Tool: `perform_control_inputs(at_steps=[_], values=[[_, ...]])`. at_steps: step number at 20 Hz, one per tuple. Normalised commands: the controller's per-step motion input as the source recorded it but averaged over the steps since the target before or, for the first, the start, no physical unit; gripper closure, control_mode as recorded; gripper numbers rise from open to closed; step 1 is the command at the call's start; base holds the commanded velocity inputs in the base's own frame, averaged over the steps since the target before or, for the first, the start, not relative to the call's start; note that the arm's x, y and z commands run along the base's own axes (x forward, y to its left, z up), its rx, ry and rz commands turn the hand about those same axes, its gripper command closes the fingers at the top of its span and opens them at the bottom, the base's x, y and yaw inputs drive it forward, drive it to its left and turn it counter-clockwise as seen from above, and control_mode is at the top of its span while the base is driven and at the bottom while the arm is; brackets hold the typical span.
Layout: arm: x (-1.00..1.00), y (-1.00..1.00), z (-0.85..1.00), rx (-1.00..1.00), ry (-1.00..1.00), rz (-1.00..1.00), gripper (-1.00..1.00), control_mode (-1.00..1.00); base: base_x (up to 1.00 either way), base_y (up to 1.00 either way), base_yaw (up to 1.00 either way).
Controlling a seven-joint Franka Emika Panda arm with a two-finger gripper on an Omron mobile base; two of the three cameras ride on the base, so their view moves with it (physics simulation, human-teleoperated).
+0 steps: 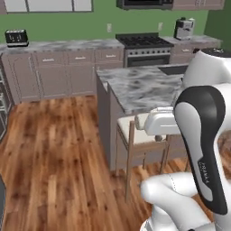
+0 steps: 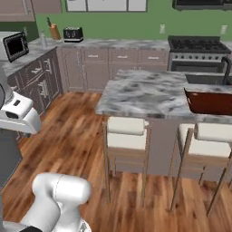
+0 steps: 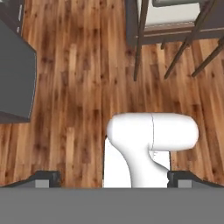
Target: There is a tray on the dining counter. Grab the cup, mug, and pitcher and place them on the tray. The pitcher may be placed next to the tray if it cannot fit the tray.
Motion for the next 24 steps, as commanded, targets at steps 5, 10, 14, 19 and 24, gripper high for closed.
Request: perform_control_inputs(at_steps=[5,10,14,19,24], values=[[0.0,0.0,0.0,0.0,0.0,0.0,-1.0,1.0,0.93,1.0,-0.01],[0.0,0.0,0.0,0.0,0.0,0.0,-1.0,1.0,1.0,1.0,-0.07],[0.0,0.0,0.0,0.0,0.0,0.0,-1.0,1.0,1.0,0.64,-0.09],[0.0,0.0,0.0,0.0,0.0,0.0,-1.0,1.0,1.0,-0.17,-0.15],[0.0,0.0,0.0,0.0,0.0,0.0,-1.0,1.0,1.0,-0.92,-0.04]])
